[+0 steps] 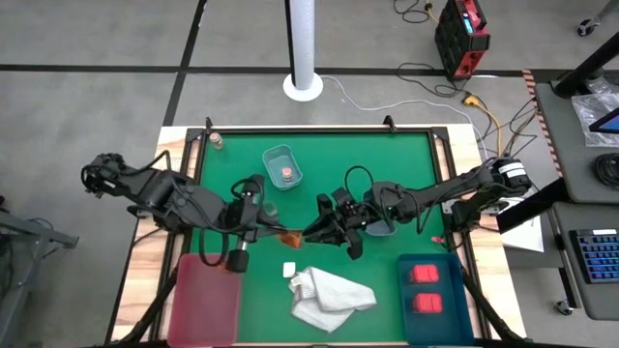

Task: Sort spices by type
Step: Put the orange spice pack into the pink bin

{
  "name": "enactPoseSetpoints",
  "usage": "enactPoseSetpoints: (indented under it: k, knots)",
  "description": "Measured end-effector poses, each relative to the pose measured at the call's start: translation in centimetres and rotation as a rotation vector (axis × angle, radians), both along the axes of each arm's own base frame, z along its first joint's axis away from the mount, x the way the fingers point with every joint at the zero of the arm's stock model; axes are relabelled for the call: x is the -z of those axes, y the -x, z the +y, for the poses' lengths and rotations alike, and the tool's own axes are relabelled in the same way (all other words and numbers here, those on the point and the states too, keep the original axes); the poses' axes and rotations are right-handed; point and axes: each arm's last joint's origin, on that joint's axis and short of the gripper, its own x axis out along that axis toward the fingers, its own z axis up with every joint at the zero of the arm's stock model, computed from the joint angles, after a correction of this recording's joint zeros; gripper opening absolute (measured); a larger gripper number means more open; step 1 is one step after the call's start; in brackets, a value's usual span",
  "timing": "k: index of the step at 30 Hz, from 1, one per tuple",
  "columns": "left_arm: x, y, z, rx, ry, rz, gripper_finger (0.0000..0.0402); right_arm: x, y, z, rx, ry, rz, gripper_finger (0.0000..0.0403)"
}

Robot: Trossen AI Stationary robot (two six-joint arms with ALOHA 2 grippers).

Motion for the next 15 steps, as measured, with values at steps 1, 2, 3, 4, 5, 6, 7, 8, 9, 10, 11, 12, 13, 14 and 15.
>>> enactPoseSetpoints:
  k: [1,2,3,4,5,6,7,8,9,10,11,12,13,14,15]
  knots:
    - [-0.1,0.2,0.0,0.013,0.007,0.000,0.0000,0.0,0.0,0.0,0.001,0.000,0.002,0.0091]
    - [-0.2,0.4,0.1,0.018,0.013,-0.002,0.0000,0.0,0.0,0.0,0.002,-0.001,0.002,0.0100]
    - [-0.4,0.7,0.2,0.020,0.020,-0.003,0.0000,0.0,0.0,-0.1,0.004,-0.001,0.002,0.0109]
    - [-0.5,0.9,0.2,0.023,0.028,-0.002,0.0000,-0.1,0.0,-0.1,0.004,-0.001,0.002,0.0117]
    - [-0.6,1.2,0.2,0.026,0.035,0.000,0.0000,-0.1,0.0,-0.1,0.005,-0.001,0.002,0.0125]
    - [-0.7,1.6,0.2,0.027,0.045,0.007,0.0000,0.0,-0.1,-0.2,0.007,0.000,0.008,0.0132]
    - [-0.7,2.0,0.1,0.028,0.057,0.020,0.0000,0.1,-0.1,-0.2,0.008,0.000,0.018,0.0139]
    - [-0.6,2.4,0.0,0.029,0.071,0.040,0.0000,0.2,-0.1,-0.3,0.009,0.000,0.032,0.0144]
    - [-0.4,2.8,-0.2,0.029,0.087,0.071,0.0000,0.3,-0.1,-0.4,0.011,-0.001,0.048,0.0150]
    - [-0.2,3.2,-0.4,0.030,0.104,0.106,0.0000,0.5,-0.2,-0.4,0.012,-0.001,0.062,0.0155]
    - [0.1,3.7,-0.9,0.036,0.119,0.140,0.0000,0.6,-0.2,-0.5,0.013,0.001,0.081,0.0159]
    - [0.5,4.1,-1.5,0.049,0.128,0.172,0.0000,0.8,-0.2,-0.5,0.013,0.003,0.094,0.0163]
    - [0.9,4.6,-2.2,0.068,0.134,0.205,0.0000,0.9,-0.2,-0.5,0.014,0.005,0.106,0.0167]
    - [1.3,5.2,-3.1,0.086,0.133,0.234,0.0000,1.0,-0.2,-0.5,0.014,0.007,0.119,0.0171]
    - [1.8,5.7,-3.8,0.095,0.131,0.259,0.0000,1.1,-0.2,-0.5,0.013,0.008,0.129,0.0173]
